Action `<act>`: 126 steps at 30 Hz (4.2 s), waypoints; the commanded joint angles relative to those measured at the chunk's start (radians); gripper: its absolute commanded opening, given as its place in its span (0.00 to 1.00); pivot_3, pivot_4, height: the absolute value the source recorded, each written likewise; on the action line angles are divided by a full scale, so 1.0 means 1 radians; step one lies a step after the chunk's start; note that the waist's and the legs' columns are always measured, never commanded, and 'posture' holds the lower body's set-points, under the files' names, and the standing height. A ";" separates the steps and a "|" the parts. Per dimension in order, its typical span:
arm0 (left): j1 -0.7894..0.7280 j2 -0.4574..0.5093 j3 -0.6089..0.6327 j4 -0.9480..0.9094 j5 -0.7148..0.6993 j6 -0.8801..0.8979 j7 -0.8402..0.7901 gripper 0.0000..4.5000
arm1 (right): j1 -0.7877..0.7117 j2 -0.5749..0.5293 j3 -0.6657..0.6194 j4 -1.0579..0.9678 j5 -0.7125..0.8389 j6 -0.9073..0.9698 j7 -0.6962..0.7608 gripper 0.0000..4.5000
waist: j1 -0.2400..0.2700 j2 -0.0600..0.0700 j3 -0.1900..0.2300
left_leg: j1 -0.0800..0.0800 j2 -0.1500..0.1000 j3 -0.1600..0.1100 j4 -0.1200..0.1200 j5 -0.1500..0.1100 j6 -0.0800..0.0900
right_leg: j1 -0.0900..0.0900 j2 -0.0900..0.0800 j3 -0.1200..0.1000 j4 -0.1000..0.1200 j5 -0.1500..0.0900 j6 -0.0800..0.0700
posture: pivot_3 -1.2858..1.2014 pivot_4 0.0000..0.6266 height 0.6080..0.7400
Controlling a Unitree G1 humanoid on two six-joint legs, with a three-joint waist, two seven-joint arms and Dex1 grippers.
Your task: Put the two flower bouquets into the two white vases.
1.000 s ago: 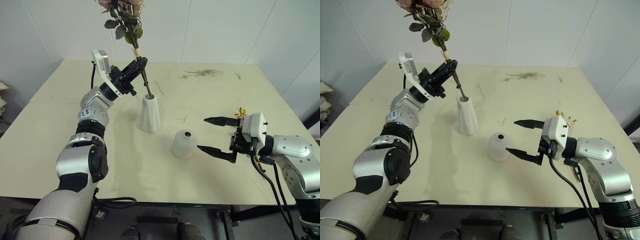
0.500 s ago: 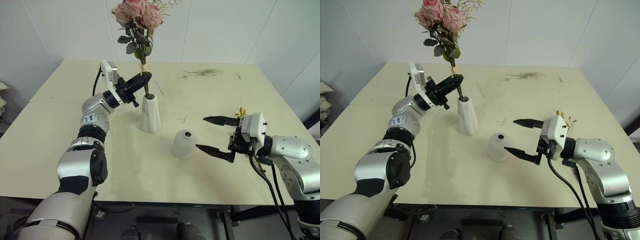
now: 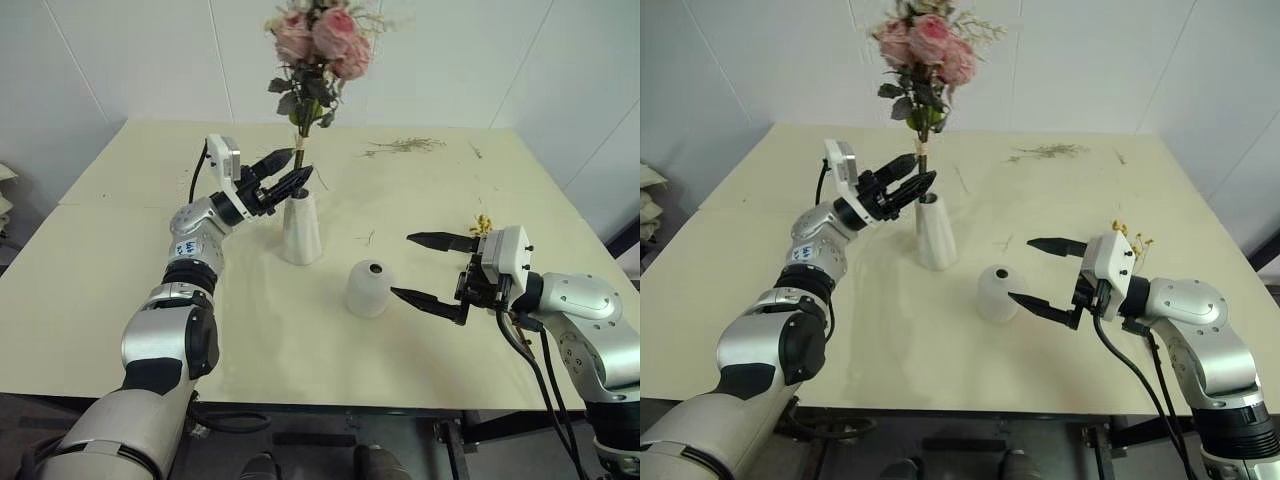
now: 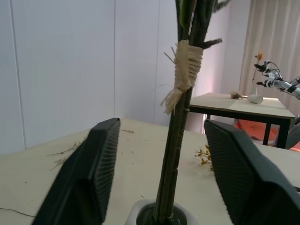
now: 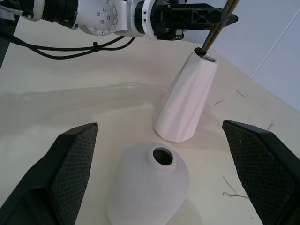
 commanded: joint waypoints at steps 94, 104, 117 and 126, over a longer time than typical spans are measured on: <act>-0.167 0.101 -0.023 0.067 0.137 0.123 -0.003 0.01 | 0.018 0.082 0.000 -0.048 -0.030 -0.014 -0.047 1.00 | -0.003 0.000 0.000 | 0.000 0.000 0.000 -0.001 0.000 0.000 | 0.000 0.000 0.000 0.001 0.000 0.001 | 0.52 0.24 1.00; -0.106 0.063 0.015 0.042 0.081 0.088 -0.009 0.01 | 0.018 0.076 -0.008 -0.052 -0.024 -0.009 -0.048 1.00 | 0.000 0.000 0.000 | 0.000 0.000 0.000 0.000 0.000 0.000 | 0.000 0.000 0.000 0.001 0.000 0.001 | 0.52 0.24 1.00; -0.079 0.037 0.041 0.023 0.034 0.046 -0.031 0.01 | 0.012 0.079 -0.008 -0.053 -0.023 -0.009 -0.051 1.00 | -0.001 0.000 0.000 | 0.000 0.000 0.000 0.000 0.000 0.000 | 0.000 0.000 0.000 0.001 0.000 0.001 | 0.52 0.24 1.00; -0.041 0.022 0.045 0.019 0.024 0.010 -0.044 0.01 | -0.052 0.056 -0.091 -0.072 0.079 0.074 -0.088 1.00 | 0.001 0.000 0.000 | 0.000 0.000 0.000 0.000 0.000 0.000 | 0.000 0.000 0.000 0.001 0.000 0.000 | 0.52 0.24 1.00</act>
